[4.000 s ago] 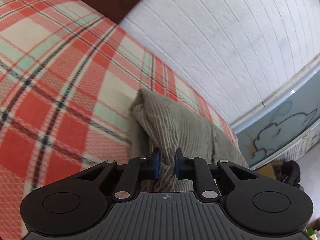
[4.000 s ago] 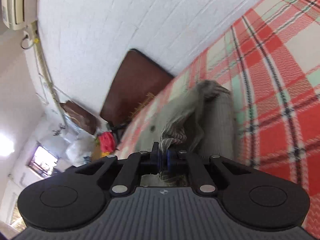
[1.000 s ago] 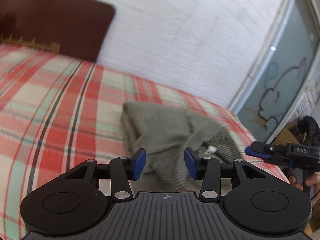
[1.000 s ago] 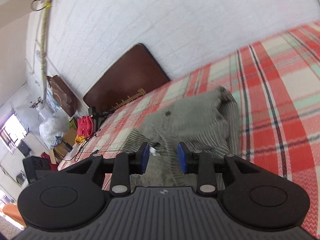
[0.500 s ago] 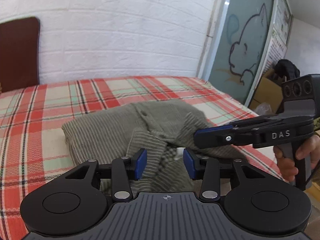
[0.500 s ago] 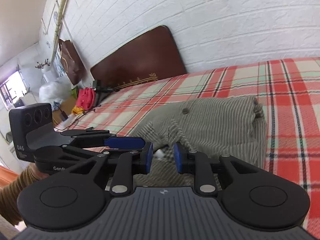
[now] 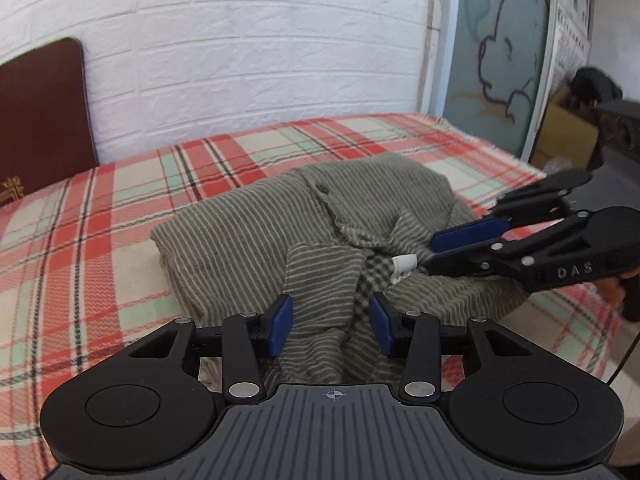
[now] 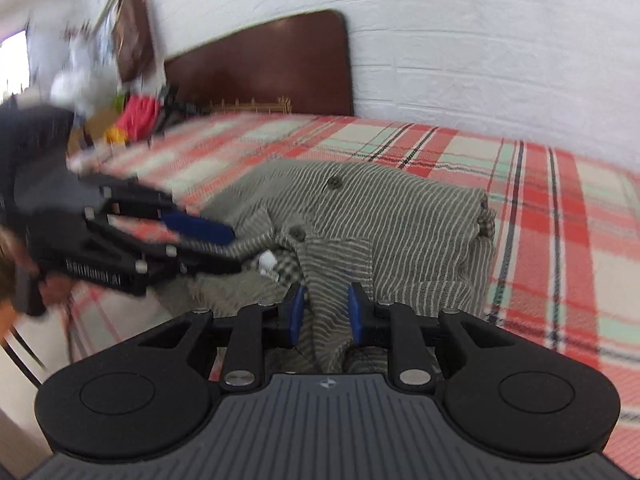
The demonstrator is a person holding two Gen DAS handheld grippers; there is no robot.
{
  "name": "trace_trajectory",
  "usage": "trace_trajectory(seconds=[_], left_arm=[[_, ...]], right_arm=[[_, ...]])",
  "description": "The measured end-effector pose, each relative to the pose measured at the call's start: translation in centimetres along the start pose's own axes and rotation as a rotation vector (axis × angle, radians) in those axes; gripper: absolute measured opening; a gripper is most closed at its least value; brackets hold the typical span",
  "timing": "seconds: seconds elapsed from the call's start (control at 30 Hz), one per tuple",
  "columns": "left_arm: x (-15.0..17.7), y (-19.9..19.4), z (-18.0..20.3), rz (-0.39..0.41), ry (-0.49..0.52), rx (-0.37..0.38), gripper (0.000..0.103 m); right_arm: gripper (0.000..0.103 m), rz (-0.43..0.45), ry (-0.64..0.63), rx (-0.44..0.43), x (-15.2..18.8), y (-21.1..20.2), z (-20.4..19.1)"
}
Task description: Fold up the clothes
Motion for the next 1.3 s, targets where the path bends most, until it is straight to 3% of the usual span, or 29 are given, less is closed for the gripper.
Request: trace_trajectory(seconds=[0.27, 0.4, 0.47, 0.5, 0.6, 0.77, 0.9, 0.97, 1.1, 1.23, 1.27, 1.3], left_arm=[[0.1, 0.4, 3.3, -0.094, 0.318, -0.091, 0.052], [0.2, 1.1, 5.0, -0.124, 0.485, -0.136, 0.041], [0.3, 0.9, 5.5, -0.107, 0.529, -0.194, 0.045], [0.3, 0.7, 5.5, -0.093, 0.525, -0.213, 0.055], [0.5, -0.2, 5.2, -0.056, 0.504, -0.266, 0.067], [0.2, -3.1, 6.0, 0.023, 0.512, -0.357, 0.070], [-0.4, -5.2, 8.3, 0.067, 0.568, -0.271, 0.069], [-0.5, -5.6, 8.8, 0.071, 0.570, -0.233, 0.063], [-0.4, -5.8, 9.0, 0.062, 0.549, -0.181, 0.061], [0.3, -5.5, 8.9, 0.049, 0.536, -0.185, 0.061], [0.5, -5.6, 8.9, 0.049, 0.531, -0.186, 0.061], [0.8, -5.6, 8.8, 0.048, 0.527, -0.187, 0.061]], right_arm=[[0.029, -0.072, -0.232, 0.098, 0.0, 0.8, -2.4], [0.025, -0.085, -0.267, 0.139, -0.4, 1.4, -3.0], [0.024, -0.081, -0.264, 0.145, -0.5, 1.4, -3.0], [0.024, -0.080, -0.256, 0.145, -0.5, 1.4, -2.9], [0.024, -0.077, -0.234, 0.142, -0.4, 1.4, -2.8], [0.024, -0.068, -0.246, 0.150, -0.4, 1.2, -3.0], [0.025, -0.050, -0.236, 0.147, -0.2, 0.8, -3.0], [0.028, -0.004, -0.217, 0.142, -0.2, -0.1, -2.8], [0.029, 0.112, -0.148, 0.010, -0.8, -2.9, -2.5], [0.029, 0.112, -0.152, -0.090, -2.0, -2.0, -2.1], [0.027, 0.102, -0.139, -0.111, -2.4, -1.5, -1.8], [0.019, 0.092, -0.126, -0.131, -2.8, -0.9, -1.4]])
Point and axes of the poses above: each gripper's, at about its wrist camera, not at the fingertips, and y roughly the way its jaws point, z to its right, x to its underside, the point moved 1 cm from there along y, roughly the way its jaws point
